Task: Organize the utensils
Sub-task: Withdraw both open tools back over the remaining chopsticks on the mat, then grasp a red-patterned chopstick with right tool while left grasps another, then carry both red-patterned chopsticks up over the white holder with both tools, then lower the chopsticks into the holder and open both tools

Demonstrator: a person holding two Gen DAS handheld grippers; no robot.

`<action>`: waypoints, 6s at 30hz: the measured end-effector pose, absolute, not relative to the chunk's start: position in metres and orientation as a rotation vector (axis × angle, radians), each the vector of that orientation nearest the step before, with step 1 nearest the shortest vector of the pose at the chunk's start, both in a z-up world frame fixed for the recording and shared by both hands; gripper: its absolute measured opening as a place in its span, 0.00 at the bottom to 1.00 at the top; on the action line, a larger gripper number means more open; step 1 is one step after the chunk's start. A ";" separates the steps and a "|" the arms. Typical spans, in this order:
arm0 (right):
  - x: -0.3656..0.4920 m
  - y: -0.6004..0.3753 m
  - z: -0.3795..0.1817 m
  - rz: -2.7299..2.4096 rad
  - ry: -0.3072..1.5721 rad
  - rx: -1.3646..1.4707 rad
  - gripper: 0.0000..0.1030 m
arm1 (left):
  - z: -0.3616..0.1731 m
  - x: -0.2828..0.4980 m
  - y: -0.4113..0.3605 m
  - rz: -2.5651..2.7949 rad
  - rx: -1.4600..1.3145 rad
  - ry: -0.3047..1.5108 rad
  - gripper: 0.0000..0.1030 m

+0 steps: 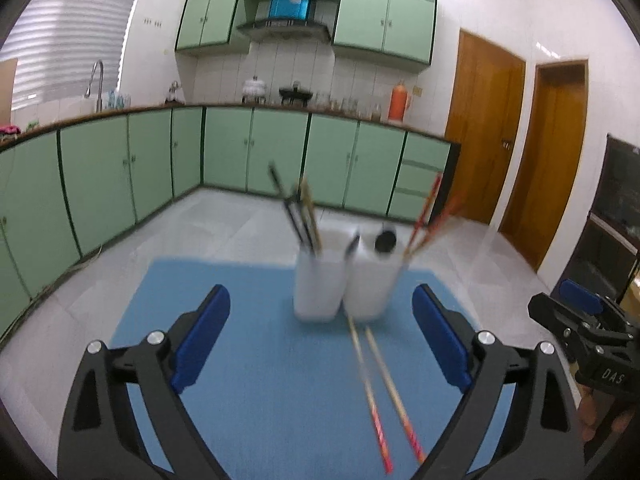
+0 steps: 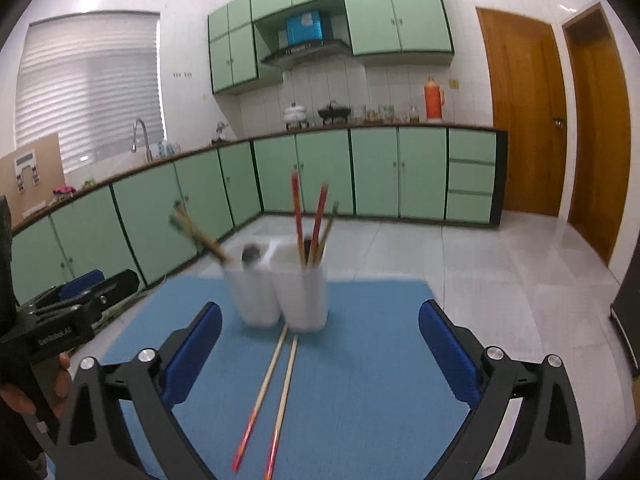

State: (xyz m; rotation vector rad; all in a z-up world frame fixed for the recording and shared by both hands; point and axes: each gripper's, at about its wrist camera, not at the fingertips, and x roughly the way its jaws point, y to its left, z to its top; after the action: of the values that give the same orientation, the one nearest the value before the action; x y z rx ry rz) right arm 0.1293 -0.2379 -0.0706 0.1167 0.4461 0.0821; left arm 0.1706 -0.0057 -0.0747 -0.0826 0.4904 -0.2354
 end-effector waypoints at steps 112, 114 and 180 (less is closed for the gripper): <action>0.072 -0.248 -0.062 0.070 0.568 0.105 0.06 | -0.048 0.104 -0.061 -0.304 0.027 0.447 0.05; 0.075 -0.248 -0.051 0.093 0.552 0.109 0.06 | -0.039 0.108 -0.060 -0.313 0.020 0.438 0.05; 0.267 -0.218 0.009 0.206 0.438 0.054 0.29 | -0.008 0.302 -0.057 -0.220 0.017 0.366 0.19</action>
State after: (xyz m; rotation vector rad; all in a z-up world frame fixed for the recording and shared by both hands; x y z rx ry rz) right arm 0.2673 -0.2180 0.0086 0.0544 0.4383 0.2061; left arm 0.3023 -0.0566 -0.0077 0.0173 0.3656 -0.2203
